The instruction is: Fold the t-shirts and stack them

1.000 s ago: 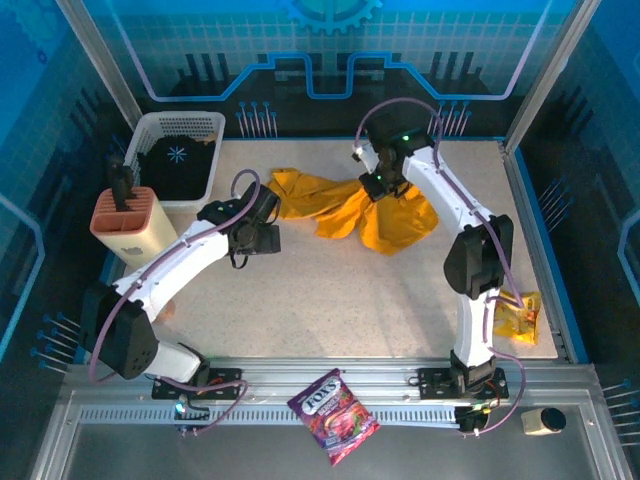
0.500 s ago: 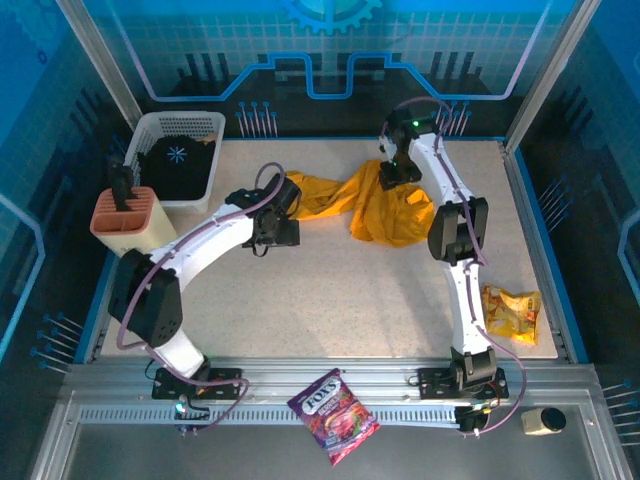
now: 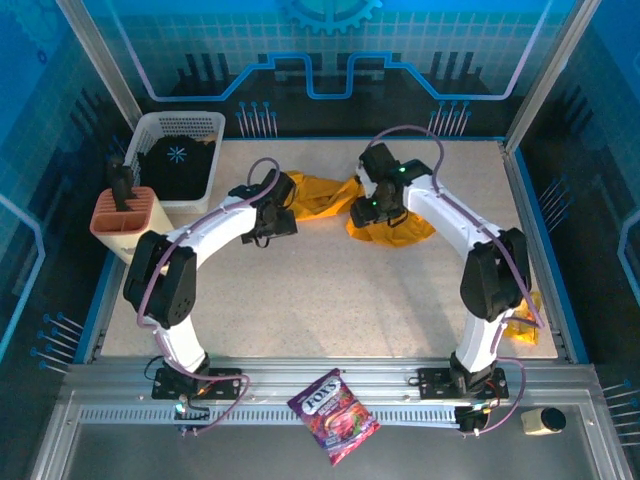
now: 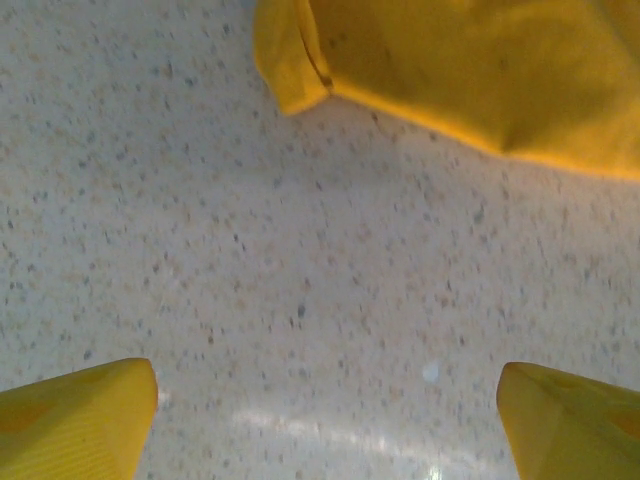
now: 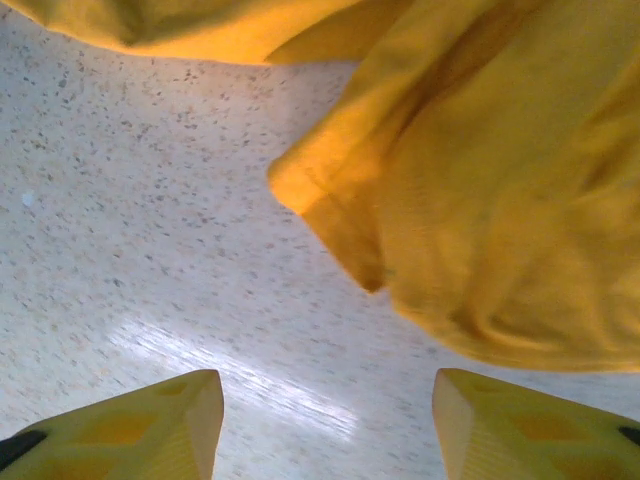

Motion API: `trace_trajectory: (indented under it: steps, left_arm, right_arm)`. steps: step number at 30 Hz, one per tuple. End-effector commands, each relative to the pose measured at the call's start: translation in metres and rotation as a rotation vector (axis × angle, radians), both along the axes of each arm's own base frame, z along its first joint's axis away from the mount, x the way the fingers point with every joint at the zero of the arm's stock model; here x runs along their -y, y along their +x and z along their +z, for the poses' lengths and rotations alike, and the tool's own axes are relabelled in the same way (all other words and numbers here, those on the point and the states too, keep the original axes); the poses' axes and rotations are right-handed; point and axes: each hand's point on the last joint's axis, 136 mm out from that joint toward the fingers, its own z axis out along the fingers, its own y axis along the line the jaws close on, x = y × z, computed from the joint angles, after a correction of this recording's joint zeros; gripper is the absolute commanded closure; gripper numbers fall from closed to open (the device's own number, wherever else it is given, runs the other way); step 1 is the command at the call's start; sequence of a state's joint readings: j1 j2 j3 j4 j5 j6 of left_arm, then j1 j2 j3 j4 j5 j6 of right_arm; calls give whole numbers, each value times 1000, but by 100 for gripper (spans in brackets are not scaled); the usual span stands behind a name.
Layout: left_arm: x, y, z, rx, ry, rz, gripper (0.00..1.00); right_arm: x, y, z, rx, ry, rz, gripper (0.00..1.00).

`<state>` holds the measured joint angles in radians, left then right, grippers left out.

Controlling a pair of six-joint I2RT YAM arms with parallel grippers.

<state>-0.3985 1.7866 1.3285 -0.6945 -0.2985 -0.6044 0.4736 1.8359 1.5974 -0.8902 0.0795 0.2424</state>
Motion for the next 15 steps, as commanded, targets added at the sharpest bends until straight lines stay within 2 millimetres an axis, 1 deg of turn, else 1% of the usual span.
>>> trace_trajectory:
  steps: [1, 5, 9, 13, 15]
  left_arm:
    - [-5, 35, -1, 61, -42, 61, 10]
    - [-10, 59, -8, 73, -52, 91, 10]
    - [-13, 76, -12, 106, -62, 125, 10]
    - [-17, 90, -22, 105, -65, 153, 11]
    - [-18, 96, -31, 89, -66, 159, 11]
  right_arm:
    - [-26, 15, -39, -43, 76, -103, 39]
    - [-41, 32, -60, -37, 45, -152, 37]
    - [-44, 47, -79, -23, 10, -221, 39]
    - [-41, 54, -94, -11, -9, -288, 44]
    - [-39, 58, -99, -5, -16, -308, 51]
